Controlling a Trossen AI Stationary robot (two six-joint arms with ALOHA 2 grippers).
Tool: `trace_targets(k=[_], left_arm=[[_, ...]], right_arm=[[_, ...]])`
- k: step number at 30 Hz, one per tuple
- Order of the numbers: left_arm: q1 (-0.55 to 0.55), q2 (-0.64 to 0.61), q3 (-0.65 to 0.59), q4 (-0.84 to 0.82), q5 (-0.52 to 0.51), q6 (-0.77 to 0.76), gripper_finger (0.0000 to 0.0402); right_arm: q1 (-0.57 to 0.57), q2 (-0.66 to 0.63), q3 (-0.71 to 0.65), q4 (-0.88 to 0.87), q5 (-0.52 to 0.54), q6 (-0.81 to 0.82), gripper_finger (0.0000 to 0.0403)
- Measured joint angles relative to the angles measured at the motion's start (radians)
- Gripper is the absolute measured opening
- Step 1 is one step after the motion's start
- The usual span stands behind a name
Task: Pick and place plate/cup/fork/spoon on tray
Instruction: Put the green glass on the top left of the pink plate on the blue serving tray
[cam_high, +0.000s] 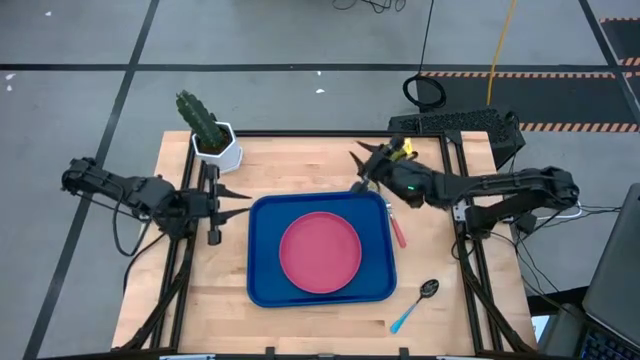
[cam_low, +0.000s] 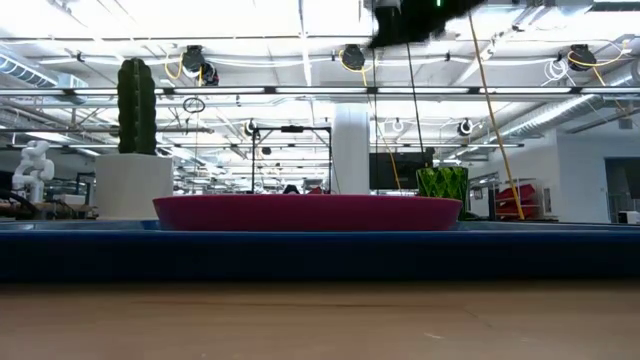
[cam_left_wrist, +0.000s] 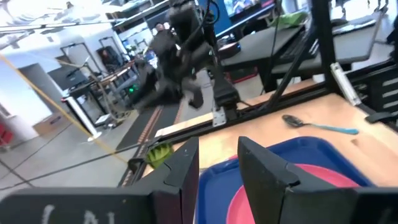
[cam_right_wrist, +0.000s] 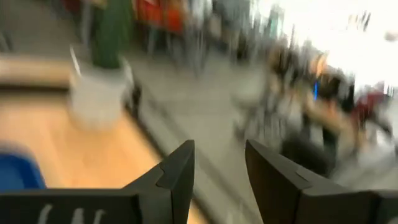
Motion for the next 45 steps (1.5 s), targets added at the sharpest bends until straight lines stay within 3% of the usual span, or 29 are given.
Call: trace_targets(k=[6,13,20,26,30,45], left_arm=[[0.030,-0.008,0.008,0.028,-0.001,0.056,0.0115],[0.054,-0.073,0.008,0.049,-0.022,0.132,0.0115],[0.089,-0.135,0.010,0.046,-0.037,0.138,0.0115],[0.120,-0.139,0.010,0.028,-0.050,0.154,0.0115],[0.142,-0.139,0.010,0.020,-0.052,0.154,0.0115],[0.164,-0.139,0.010,-0.020,-0.052,0.100,0.0115]], right_arm=[[-0.189,0.026,0.113,-0.513,-0.206,0.340,0.0134],[-0.337,0.072,0.282,-0.760,-0.347,0.390,0.0134],[-0.414,0.267,0.490,-1.076,-0.434,0.433,0.0134],[-0.442,0.426,0.571,-1.198,-0.563,0.461,0.0134],[-0.442,0.493,0.613,-1.318,-0.580,0.499,0.0134],[-0.437,0.458,0.610,-1.367,-0.555,0.588,0.0134]])
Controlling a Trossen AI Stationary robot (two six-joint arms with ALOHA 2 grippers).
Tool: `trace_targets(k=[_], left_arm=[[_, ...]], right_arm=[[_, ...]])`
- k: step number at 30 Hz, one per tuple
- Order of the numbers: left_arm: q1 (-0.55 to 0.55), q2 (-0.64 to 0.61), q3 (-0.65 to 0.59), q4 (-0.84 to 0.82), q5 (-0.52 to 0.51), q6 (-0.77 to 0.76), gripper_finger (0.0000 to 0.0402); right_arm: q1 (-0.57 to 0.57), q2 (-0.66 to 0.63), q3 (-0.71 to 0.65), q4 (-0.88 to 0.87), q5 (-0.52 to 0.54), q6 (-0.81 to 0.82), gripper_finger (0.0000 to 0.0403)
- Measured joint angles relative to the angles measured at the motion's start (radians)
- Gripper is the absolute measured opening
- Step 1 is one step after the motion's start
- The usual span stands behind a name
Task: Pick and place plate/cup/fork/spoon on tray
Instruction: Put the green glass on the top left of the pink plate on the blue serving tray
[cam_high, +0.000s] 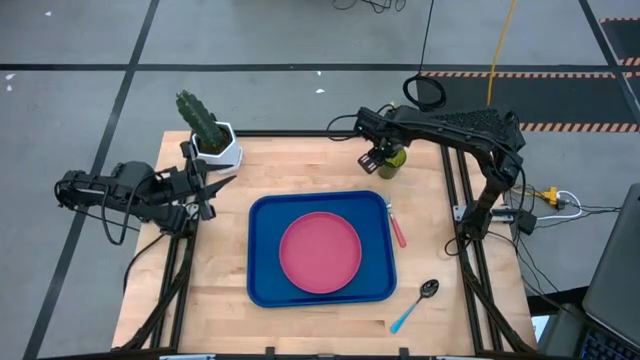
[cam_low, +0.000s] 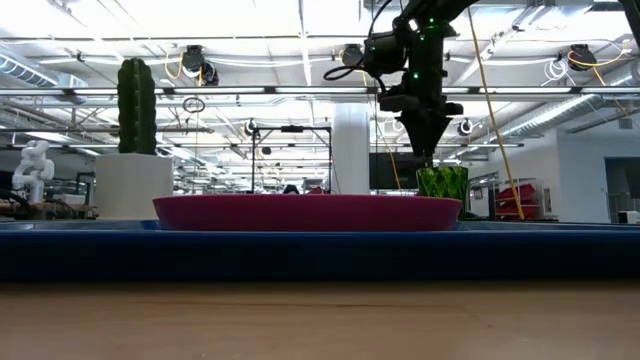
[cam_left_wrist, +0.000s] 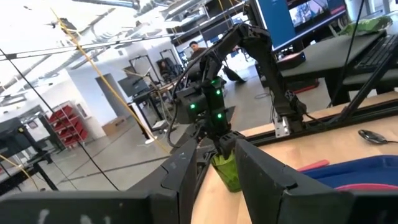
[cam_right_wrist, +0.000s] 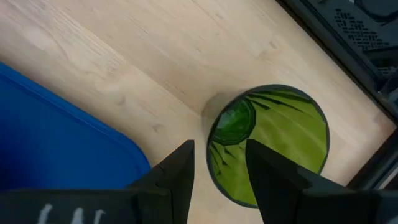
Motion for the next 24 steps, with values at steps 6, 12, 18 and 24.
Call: trace_targets(k=[6,12,18,24], left_arm=[[0.000,0.000,0.000,-0.017,0.000,-0.028,0.0115],[0.000,-0.001,0.000,-0.026,-0.001,-0.044,0.0115],[0.000,-0.002,0.000,-0.032,-0.001,-0.055,0.0115],[0.000,-0.002,0.000,-0.032,-0.002,-0.058,0.0115]], right_arm=[[0.000,0.000,-0.052,0.075,0.003,-0.035,0.0134],[-0.003,0.000,-0.100,0.149,0.002,-0.091,0.0134],[-0.023,0.000,-0.128,0.194,-0.001,-0.116,0.0131],[-0.039,0.000,-0.177,0.201,-0.002,-0.124,0.0090]])
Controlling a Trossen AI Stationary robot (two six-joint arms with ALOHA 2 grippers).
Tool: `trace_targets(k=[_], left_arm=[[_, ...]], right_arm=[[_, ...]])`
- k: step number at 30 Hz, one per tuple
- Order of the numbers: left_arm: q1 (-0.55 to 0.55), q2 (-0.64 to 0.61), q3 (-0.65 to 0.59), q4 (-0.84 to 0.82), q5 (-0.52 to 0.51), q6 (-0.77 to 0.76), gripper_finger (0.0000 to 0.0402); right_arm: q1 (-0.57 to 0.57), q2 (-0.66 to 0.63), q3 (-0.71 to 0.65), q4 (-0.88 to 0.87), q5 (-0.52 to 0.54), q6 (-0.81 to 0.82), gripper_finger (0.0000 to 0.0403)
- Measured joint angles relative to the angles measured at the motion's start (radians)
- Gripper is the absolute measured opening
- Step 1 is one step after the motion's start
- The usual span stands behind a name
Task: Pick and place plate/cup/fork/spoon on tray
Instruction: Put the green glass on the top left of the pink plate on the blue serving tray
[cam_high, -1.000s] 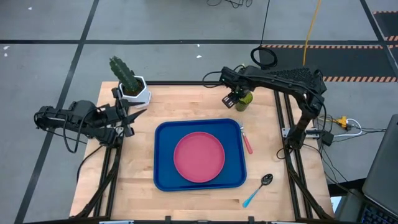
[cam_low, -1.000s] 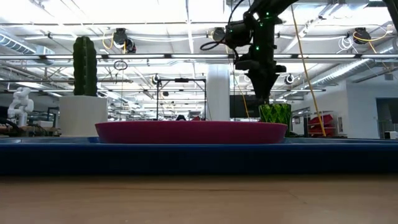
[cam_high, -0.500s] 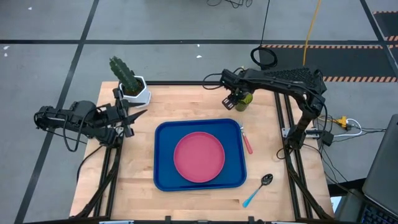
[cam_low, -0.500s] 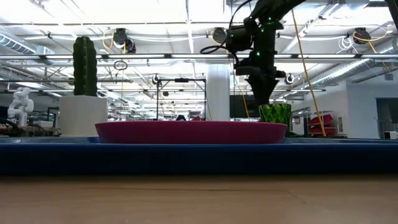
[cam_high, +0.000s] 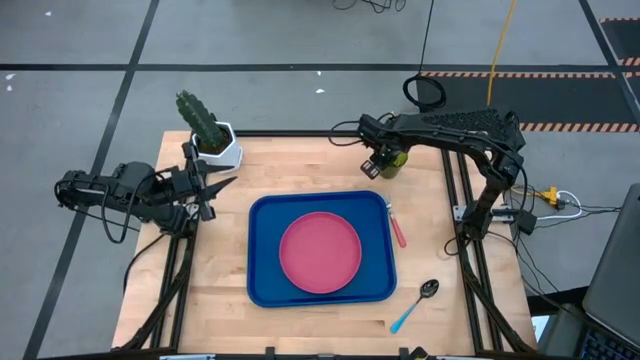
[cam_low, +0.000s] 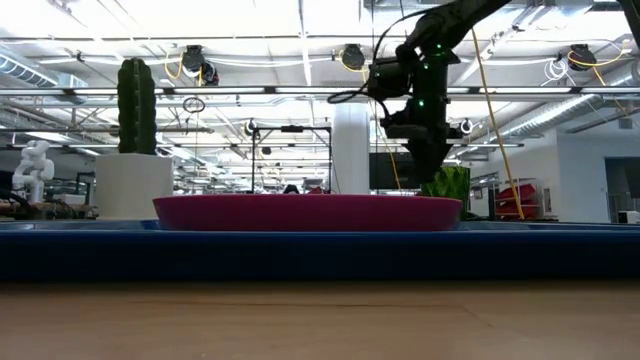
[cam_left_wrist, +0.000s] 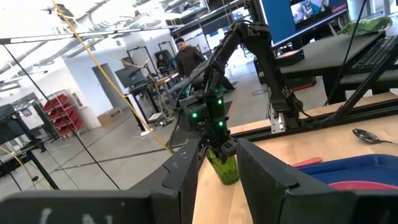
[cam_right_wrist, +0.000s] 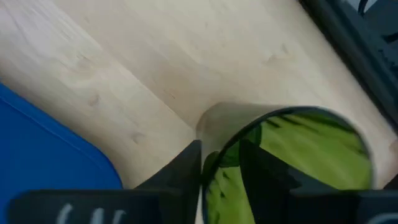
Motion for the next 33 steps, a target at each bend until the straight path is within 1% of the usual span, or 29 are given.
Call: trace_targets(k=[6,7,15,21,24,29,33], left_arm=[[0.000,0.000,0.000,0.000,0.000,0.004,0.0115],[0.000,0.000,0.000,0.000,0.000,0.005,0.0115],[0.000,0.000,0.000,0.000,-0.001,0.015,0.0115],[0.000,0.000,0.000,0.000,-0.001,0.024,0.0115],[0.000,0.000,0.000,0.000,-0.001,0.027,0.0115],[0.000,0.000,0.000,0.006,-0.001,0.028,0.0115],[0.000,0.000,0.000,0.034,-0.001,0.029,0.0115]], right_arm=[[-0.003,0.000,-0.016,0.033,0.001,-0.060,0.0015],[-0.001,0.000,-0.016,0.051,0.001,-0.078,0.0009],[0.055,0.000,-0.016,0.192,-0.004,-0.249,0.0003],[0.128,0.000,-0.014,0.332,-0.080,-0.343,0.0001],[0.170,0.000,0.006,0.355,-0.079,-0.394,0.0001],[0.234,0.007,0.070,0.402,-0.077,-0.476,0.0001],[0.262,0.075,0.200,0.386,-0.077,-0.524,0.0001]])
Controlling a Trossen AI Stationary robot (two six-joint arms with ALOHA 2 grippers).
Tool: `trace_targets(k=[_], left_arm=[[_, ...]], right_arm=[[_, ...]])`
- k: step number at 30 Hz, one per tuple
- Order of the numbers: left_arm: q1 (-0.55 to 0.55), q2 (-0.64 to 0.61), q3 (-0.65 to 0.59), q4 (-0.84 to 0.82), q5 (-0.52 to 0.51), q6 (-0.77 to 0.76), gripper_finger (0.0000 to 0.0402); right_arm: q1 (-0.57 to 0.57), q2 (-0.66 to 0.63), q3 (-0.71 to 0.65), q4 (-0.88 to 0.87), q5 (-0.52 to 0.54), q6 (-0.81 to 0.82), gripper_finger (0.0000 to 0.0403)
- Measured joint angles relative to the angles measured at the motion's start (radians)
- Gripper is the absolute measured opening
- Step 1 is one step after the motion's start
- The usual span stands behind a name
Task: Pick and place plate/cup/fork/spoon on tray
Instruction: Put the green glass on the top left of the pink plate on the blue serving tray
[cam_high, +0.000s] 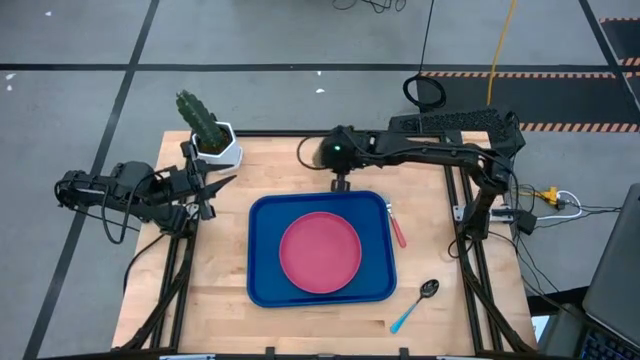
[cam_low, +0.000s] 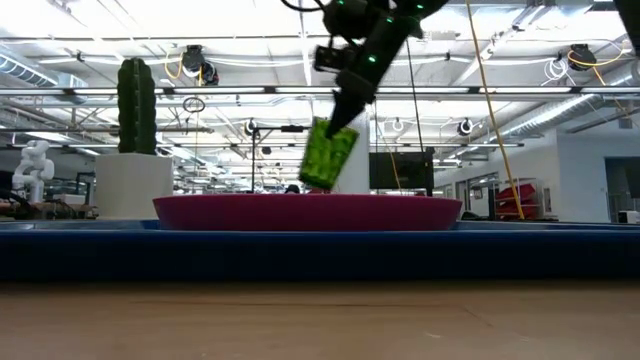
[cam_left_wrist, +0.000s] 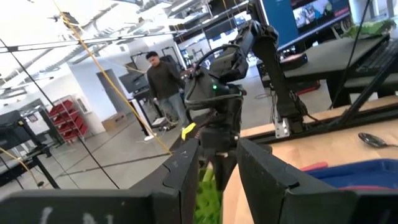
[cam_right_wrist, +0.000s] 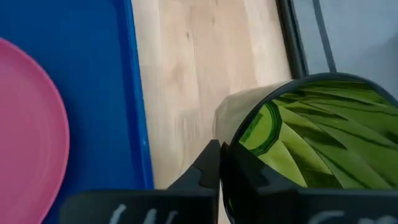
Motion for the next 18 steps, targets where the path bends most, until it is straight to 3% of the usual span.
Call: trace_targets(k=[6,11,18], left_arm=[[0.000,0.000,0.000,0.001,0.000,0.007,0.0115],[0.000,0.000,0.000,-0.014,0.000,0.009,0.0115],[0.000,0.000,0.000,-0.036,0.000,0.008,0.0115]], right_arm=[[0.011,0.201,0.281,-0.158,-0.006,-0.061,0.0000],[-0.003,0.352,0.490,-0.267,-0.081,-0.081,0.0000],[-0.011,0.472,0.616,-0.312,-0.155,-0.085,0.0000]])
